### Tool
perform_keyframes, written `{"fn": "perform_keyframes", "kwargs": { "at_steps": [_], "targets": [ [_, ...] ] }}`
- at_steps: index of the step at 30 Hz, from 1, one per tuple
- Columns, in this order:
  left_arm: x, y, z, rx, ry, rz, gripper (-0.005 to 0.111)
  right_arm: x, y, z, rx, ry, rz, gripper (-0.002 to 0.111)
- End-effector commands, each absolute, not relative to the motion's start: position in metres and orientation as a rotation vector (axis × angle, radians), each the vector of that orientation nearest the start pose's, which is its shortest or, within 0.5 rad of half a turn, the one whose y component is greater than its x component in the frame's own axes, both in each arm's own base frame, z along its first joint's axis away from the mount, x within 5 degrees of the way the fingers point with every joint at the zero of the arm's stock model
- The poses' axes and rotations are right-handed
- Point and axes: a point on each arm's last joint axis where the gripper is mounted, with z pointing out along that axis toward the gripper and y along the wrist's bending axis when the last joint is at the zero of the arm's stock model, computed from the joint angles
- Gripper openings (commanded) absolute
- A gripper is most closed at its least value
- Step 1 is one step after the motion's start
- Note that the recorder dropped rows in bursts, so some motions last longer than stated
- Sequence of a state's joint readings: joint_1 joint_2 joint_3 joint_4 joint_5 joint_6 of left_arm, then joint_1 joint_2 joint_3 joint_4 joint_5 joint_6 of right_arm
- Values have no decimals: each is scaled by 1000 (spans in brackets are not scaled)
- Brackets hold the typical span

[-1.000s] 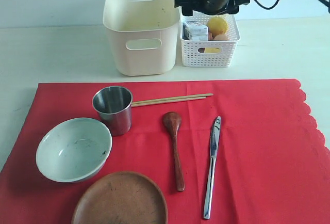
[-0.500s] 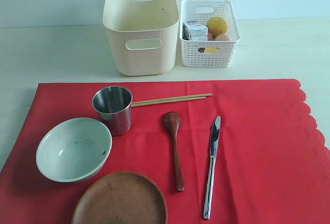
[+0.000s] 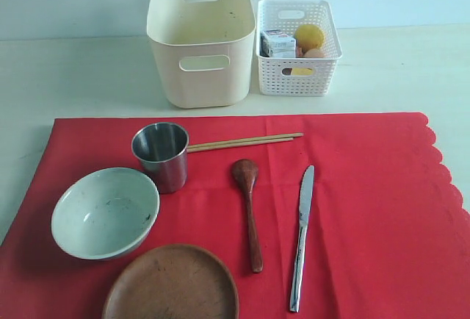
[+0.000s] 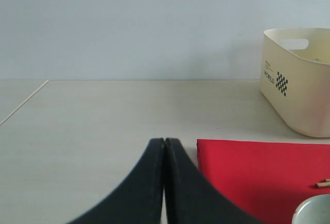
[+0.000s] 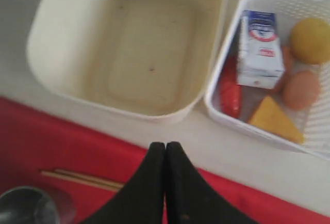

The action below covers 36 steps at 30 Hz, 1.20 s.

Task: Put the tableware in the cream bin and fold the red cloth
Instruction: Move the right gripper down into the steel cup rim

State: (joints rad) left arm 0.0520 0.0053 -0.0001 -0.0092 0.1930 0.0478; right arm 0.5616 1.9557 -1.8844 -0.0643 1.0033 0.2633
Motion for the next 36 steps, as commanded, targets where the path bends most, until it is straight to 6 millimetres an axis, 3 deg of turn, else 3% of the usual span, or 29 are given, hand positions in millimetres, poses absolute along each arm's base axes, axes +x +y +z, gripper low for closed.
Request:
{"fn": "perform_keyframes", "kwargs": {
  "at_steps": [1, 8, 15, 21, 26, 36],
  "targets": [
    [56, 2, 196, -10, 1677, 53, 3, 349, 271, 325, -554, 2509, 281, 0],
    [56, 2, 196, -10, 1677, 53, 3, 317, 318, 297, -744, 2563, 268, 0],
    [56, 2, 196, -10, 1677, 53, 3, 306, 343, 261, -876, 2619, 215, 0],
    [56, 2, 196, -10, 1677, 53, 3, 311, 349, 228, -895, 2687, 165, 0],
    [56, 2, 196, -10, 1677, 53, 3, 312, 351, 216, -867, 2722, 146, 3],
    [56, 2, 196, -10, 1677, 53, 3, 312, 348, 216, -855, 2740, 106, 34]
  ]
}}
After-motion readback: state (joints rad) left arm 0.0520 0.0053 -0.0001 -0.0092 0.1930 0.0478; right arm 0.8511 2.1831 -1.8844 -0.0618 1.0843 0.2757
